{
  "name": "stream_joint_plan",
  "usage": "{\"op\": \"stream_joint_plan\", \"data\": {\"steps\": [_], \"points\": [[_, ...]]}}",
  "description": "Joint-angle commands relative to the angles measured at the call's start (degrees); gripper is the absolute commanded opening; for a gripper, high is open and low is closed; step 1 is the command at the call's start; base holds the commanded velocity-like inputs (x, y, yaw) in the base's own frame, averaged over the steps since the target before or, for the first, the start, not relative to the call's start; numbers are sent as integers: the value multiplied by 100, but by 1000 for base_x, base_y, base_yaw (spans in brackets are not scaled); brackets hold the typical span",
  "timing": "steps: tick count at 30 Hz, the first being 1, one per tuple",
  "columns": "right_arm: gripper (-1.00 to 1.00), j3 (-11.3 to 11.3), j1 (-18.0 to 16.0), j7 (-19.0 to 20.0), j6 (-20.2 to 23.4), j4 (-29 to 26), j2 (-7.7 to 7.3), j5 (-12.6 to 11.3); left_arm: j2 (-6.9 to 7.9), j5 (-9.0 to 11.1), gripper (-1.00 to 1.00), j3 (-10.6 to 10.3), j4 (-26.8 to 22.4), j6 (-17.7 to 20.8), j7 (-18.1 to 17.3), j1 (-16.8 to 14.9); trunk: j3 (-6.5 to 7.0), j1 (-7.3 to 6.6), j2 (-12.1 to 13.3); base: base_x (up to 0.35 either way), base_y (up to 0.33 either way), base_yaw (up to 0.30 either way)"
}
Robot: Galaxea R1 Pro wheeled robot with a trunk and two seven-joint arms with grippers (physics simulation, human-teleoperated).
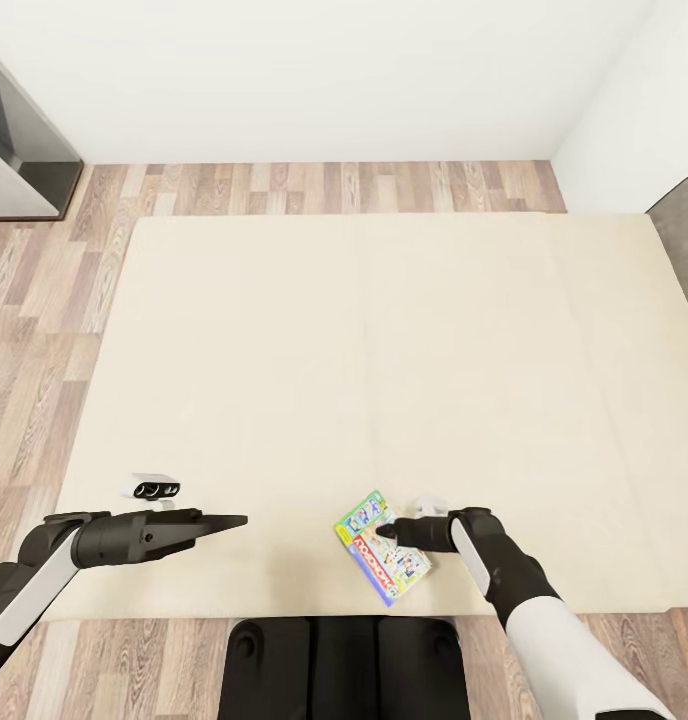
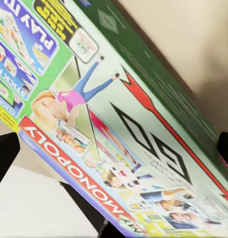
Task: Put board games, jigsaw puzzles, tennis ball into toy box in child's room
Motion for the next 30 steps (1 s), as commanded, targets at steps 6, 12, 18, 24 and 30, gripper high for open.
{"op": "stream_joint_plan", "data": {"steps": [6,12,18,24,30], "points": [[100,9,-1,-16,99,-2,-15,-51,13,38,100,-16,0,60,0,-4,-6,3,-9,0,0,0],[100,149,-1,-24,239,7,2,-54,15,38,100,-16,0,60,0,-4,-6,3,-9,0,0,0],[100,549,-1,-23,292,11,55,-73,16,38,100,-16,0,60,0,-4,-6,3,-9,0,0,0],[100,616,-1,-20,300,12,101,-77,24,38,100,-16,0,60,-6,-4,-6,3,-9,0,0,0],[100,619,-1,-29,268,11,105,-91,24,38,100,-16,0,60,-8,-4,-6,3,-9,0,0,0]]}}
